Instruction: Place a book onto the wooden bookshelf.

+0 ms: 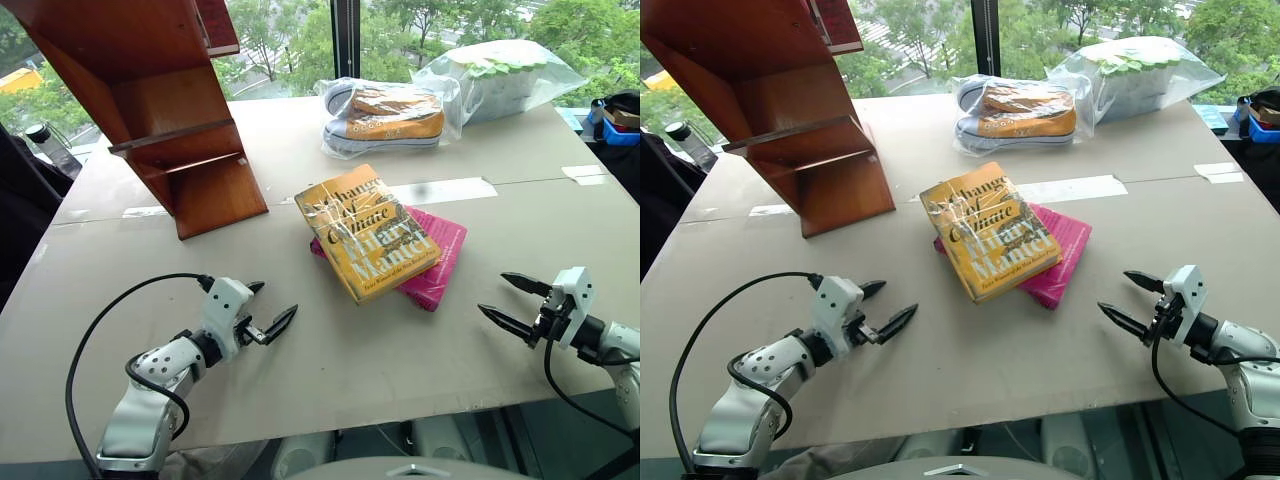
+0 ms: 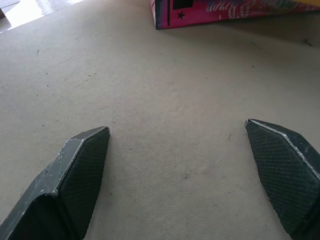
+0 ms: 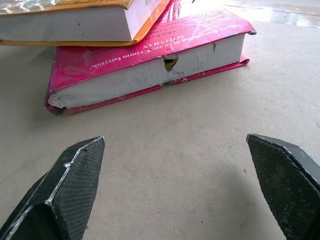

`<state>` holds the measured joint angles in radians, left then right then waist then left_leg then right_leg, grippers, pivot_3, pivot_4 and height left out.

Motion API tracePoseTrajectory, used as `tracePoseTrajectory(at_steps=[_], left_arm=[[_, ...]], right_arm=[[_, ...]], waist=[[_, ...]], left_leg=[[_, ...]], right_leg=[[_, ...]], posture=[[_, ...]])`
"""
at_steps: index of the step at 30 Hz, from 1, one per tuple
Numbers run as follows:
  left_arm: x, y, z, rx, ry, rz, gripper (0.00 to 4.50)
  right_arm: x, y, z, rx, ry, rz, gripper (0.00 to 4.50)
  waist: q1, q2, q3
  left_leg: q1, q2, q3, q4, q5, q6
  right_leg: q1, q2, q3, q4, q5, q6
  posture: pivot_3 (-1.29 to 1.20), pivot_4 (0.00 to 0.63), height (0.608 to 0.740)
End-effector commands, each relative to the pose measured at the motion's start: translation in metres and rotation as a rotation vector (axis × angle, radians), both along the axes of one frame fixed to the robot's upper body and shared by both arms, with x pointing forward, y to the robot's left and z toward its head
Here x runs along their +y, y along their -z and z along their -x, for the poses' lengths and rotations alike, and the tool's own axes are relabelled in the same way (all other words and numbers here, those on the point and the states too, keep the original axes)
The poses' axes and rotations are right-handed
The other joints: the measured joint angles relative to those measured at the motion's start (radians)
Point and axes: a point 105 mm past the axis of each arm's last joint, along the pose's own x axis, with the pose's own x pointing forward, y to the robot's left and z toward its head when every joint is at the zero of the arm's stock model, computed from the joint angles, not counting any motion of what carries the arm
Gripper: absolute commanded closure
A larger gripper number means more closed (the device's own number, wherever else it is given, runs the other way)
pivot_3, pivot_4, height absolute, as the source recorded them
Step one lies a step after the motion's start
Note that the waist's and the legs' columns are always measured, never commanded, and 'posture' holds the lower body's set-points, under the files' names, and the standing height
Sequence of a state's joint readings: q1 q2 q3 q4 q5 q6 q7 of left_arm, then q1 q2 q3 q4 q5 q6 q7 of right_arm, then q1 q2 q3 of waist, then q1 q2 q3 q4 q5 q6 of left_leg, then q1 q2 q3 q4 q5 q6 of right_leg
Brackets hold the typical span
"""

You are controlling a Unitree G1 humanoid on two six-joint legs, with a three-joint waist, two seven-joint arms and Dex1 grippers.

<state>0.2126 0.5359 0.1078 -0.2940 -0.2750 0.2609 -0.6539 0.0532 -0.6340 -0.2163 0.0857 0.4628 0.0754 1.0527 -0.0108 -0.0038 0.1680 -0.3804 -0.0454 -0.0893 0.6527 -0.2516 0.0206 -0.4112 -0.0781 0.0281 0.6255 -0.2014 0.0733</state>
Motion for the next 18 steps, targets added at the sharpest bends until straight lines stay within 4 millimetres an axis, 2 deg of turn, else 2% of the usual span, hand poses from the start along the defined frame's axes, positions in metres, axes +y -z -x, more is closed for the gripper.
tracePoseTrajectory(at_steps=[1, 4, 18], left_arm=[[-0.0094, 0.0059, 0.0105, 0.027, 0.035, 0.014, 0.04], [-0.0104, 0.0065, 0.0163, 0.031, 0.038, 0.029, 0.04], [-0.0179, -0.0006, 0.0198, 0.016, 0.075, 0.084, 0.04]], right_arm=[[-0.0055, -0.0167, -0.0028, -0.056, -0.01, 0.016, 0.0], [-0.0068, -0.0163, -0.0054, -0.049, -0.023, 0.026, 0.0], [-0.0084, -0.017, -0.0083, -0.057, -0.037, 0.031, 0.0]], waist=[[0.0, 0.0, 0.0], [-0.003, 0.0, 0.0], [0.001, -0.001, 0.0]], left_leg=[[0.0, 0.0, 0.0, 0.0, 0.0, 0.0], [0.0, 0.0, 0.001, 0.0, 0.0, 0.0], [0.0, 0.0, 0.0, 0.0, 0.0, 0.0]], right_leg=[[0.0, 0.0, 0.0, 0.0, 0.0, 0.0], [0.0, 0.0, 0.001, 0.0, 0.0, 0.0], [0.0, 0.0, 0.0, 0.0, 0.0, 0.0]], posture=[[0.0, 0.15, 0.74], [0.0, 0.15, 0.74], [0.0, 0.15, 0.74]])
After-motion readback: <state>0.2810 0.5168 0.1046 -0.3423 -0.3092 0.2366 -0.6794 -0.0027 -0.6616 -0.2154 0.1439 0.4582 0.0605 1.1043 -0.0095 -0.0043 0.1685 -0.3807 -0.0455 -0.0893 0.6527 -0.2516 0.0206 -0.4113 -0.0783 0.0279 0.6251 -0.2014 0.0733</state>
